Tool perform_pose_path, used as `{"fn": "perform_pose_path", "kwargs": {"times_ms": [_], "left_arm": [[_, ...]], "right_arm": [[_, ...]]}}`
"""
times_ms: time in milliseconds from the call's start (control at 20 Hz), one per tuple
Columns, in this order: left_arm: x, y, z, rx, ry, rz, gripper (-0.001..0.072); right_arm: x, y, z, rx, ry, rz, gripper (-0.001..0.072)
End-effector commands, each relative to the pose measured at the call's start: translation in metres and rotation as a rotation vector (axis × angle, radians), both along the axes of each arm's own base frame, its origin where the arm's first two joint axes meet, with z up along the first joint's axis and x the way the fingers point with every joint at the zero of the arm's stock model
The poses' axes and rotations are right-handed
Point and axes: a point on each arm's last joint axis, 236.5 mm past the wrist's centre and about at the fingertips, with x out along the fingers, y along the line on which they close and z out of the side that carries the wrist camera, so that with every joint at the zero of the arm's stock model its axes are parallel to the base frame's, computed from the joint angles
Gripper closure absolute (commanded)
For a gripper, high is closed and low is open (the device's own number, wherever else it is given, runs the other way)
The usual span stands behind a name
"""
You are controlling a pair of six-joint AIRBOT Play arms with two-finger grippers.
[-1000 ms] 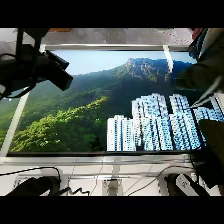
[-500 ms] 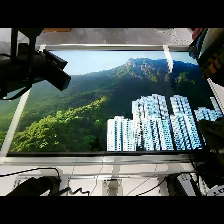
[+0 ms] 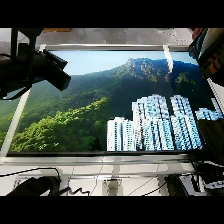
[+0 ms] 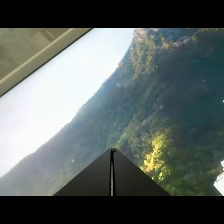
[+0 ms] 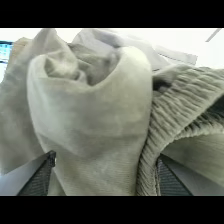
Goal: Fold the clothes and pants, and hang the long-sleeved shirts on hangers.
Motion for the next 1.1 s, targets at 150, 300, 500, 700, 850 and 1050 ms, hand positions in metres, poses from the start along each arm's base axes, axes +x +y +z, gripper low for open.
{"fn": "perform_pose_path", "kwargs": {"times_ms": [150,300,500,700,850,1050], "left_arm": [[0.000,0.000,0.000,0.000,-0.001,0.000,0.0697],[0.001,-0.001,0.002,-0.004,-0.010,-0.001,0.0697],[0.008,-0.006,0.004,-0.012,-0.030,-0.006,0.0697],[0.020,-0.012,-0.014,0.009,0.007,-0.005,0.0697],[0.032,-0.019,-0.034,0.032,0.047,-0.005,0.0696],[0.050,-0.029,-0.067,0.023,0.128,0.024,0.0697]], "right_arm": [[-0.009,0.009,0.011,-0.025,0.015,-0.018,0.0030],[-0.011,0.027,0.027,-0.013,0.013,-0.014,0.0030],[0.003,0.040,0.054,-0.056,-0.053,0.027,0.0312],[0.091,0.052,0.084,-0.093,-0.344,0.254,0.0677],[0.148,0.073,0.085,-0.090,-0.366,0.482,0.0678],[0.243,0.145,0.063,-0.001,-0.359,0.850,0.0678]]}}
